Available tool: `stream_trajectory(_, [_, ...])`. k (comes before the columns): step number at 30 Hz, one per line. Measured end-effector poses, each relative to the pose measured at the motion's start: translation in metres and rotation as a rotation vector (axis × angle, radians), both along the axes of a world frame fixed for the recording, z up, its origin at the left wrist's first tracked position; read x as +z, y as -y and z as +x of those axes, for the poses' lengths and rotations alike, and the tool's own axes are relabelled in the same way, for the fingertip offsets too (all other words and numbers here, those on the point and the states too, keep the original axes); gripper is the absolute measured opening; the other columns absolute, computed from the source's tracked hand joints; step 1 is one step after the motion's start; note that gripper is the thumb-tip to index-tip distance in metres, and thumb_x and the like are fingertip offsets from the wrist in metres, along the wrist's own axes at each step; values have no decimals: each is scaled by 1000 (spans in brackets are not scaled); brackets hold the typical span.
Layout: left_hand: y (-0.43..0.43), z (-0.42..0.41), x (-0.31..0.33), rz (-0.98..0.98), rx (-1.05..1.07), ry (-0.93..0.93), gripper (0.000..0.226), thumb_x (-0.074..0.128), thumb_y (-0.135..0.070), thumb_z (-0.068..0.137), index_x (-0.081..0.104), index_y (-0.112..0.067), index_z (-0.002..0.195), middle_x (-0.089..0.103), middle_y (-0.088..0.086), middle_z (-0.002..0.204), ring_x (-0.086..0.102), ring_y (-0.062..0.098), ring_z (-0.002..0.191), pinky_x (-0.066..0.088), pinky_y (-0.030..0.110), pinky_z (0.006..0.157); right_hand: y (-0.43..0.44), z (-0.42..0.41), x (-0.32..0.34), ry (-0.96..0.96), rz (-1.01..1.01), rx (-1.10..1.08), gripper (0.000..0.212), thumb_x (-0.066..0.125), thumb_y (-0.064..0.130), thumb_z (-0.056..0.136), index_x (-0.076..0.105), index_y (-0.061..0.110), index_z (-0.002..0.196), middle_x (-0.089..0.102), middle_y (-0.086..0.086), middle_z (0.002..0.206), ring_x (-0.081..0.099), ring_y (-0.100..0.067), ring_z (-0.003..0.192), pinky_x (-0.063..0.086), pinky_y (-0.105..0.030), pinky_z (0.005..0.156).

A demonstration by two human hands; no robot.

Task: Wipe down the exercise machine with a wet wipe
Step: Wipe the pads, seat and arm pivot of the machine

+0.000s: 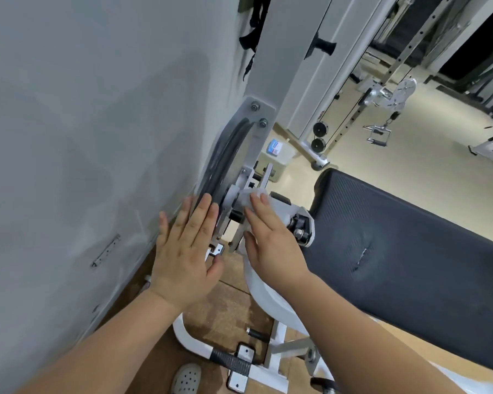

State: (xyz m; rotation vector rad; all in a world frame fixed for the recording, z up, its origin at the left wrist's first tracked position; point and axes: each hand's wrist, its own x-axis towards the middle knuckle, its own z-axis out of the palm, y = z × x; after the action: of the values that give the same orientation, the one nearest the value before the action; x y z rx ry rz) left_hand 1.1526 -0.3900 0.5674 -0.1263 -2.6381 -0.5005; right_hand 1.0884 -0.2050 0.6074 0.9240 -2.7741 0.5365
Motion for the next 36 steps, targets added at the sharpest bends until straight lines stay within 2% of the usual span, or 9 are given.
stream_trajectory(3, [-16, 14, 11, 71, 48, -8, 85, 47, -45, 87, 16, -19, 161, 5, 1, 171, 4, 28, 158, -3, 54, 126, -16, 13, 3, 18, -109, 8, 45, 51, 19, 101, 59, 0, 141, 51, -12, 154, 46, -24, 145, 39, -38, 119])
stream_trajectory(6, [-41, 35, 30, 216, 9, -77, 62, 51, -36, 92, 42, -18, 150, 39, 6, 159, 34, 26, 148, 27, 51, 121, -31, 31, 13, 19, -220, 24, 46, 53, 17, 101, 57, 3, 144, 48, -8, 156, 42, -17, 147, 34, -29, 121])
stream_trajectory(9, [-70, 45, 66, 871, 105, 162, 28, 50, -34, 103, 60, -34, 129, 63, -15, 131, 55, 1, 125, 46, 41, 110, -41, 53, 27, 37, -277, 101, 51, 46, 23, 103, 49, 5, 151, 39, -7, 163, 30, -17, 154, 26, -29, 125])
stream_trajectory(11, [-84, 45, 93, 1406, 66, 417, 31, 43, -34, 108, 69, -29, 124, 72, -7, 123, 64, 10, 119, 49, 45, 108, -47, 67, 33, 71, -284, 159, 54, 44, 25, 104, 41, 9, 156, 32, -6, 167, 23, -17, 157, 21, -29, 127])
stream_trajectory(13, [-92, 46, 111, 1633, 26, 487, 37, 40, -32, 109, 71, -18, 124, 73, 7, 122, 67, 22, 119, 51, 45, 106, -52, 78, 36, 139, -293, 200, 58, 43, 26, 106, 29, 17, 161, 23, -1, 169, 17, -13, 158, 19, -26, 127])
stream_trajectory(17, [-105, 52, 126, 1616, 117, 405, 31, 46, -14, 107, 72, -2, 118, 73, 20, 116, 69, 32, 115, 55, 43, 102, -59, 93, 42, 276, -221, 202, 70, 44, 34, 107, 6, 25, 165, 10, 6, 172, 13, -7, 158, 23, -26, 125])
stream_trajectory(23, [-92, 48, 140, 1452, 248, 346, 25, 53, -16, 104, 77, -16, 107, 78, 10, 103, 74, 29, 99, 61, 47, 90, -62, 80, 59, 191, -112, 230, 61, 41, 40, 106, 27, 21, 163, 4, 4, 173, -9, -8, 158, 7, -28, 127])
stream_trajectory(30, [-14, 3, 163, 1258, 306, 174, 20, 59, -13, 100, 76, -20, 95, 76, -5, 80, 72, 5, 68, 53, 17, 53, -35, 39, 90, 176, 27, 125, 60, 48, 41, 106, 26, 34, 162, -10, 8, 172, -16, -11, 157, 6, -31, 126])
stream_trajectory(36, [108, -77, 174, 1003, 478, -102, 18, 60, -19, 91, 76, -18, 83, 77, 3, 89, 71, 20, 85, 60, 44, 82, 28, -4, 110, 199, -5, 35, 62, 39, 55, 103, 28, 35, 161, -4, 8, 173, -14, -9, 157, 7, -33, 128])
